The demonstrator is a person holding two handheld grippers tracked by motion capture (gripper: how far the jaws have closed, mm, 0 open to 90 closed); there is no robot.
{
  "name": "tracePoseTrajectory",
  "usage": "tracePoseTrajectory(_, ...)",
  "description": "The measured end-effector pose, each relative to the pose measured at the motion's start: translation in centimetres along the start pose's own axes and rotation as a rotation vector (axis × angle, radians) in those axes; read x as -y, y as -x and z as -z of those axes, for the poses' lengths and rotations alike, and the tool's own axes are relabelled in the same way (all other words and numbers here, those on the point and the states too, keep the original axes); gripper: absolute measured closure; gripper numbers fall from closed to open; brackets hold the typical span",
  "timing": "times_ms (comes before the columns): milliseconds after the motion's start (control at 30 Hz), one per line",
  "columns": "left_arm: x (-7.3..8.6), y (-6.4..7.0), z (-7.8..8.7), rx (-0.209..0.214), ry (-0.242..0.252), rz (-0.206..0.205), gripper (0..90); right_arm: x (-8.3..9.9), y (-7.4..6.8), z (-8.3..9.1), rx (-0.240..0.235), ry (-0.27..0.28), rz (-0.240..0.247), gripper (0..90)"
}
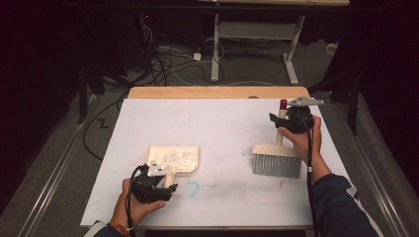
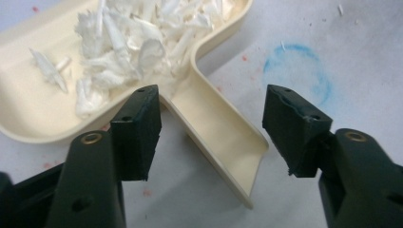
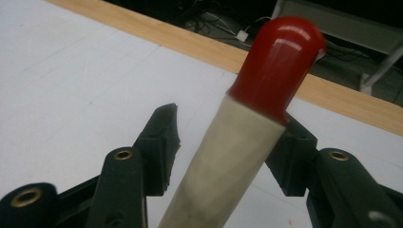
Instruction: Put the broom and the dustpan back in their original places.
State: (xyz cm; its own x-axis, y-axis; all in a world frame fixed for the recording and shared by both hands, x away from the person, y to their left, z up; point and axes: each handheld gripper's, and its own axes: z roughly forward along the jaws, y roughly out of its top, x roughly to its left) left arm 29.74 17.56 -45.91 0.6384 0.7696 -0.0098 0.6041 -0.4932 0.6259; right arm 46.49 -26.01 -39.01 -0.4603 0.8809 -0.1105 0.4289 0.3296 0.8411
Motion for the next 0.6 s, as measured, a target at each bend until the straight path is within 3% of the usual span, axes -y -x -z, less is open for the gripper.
tracePoseTrajectory(133, -0.1, 0.0, 0.5, -0.004, 0.099, -0.072, 31.6, 0.0, 0.0, -0.6, -0.004, 0.012, -0.019, 46.9)
tracePoseTrajectory(200, -0.2, 0.3, 0.5, -0.034, 0.132, -0.071, 25.9, -0.1, -0.2, -0.7, -0.017, 0.021, -0.030, 45.3)
tracePoseTrajectory(333, -0.5, 1.0, 0.5, -0.035, 0.163, -0.105, 23.2, -0.8, -0.9, -0.9, -0.008, 0.037, 0.007, 42.6)
tracePoseTrajectory(467, -0.5, 1.3, 0.6, -0.038, 0.170, -0.132, 23.0, -1.1, -0.9, -1.0, -0.016, 0.048, -0.006, 37.1)
tracePoseTrajectory(600, -0.3, 1.6, 1.4, -0.031, 0.232, -0.155, 23.1, -0.9, -0.9, -0.1, -0.025, 0.093, -0.027, 30.2)
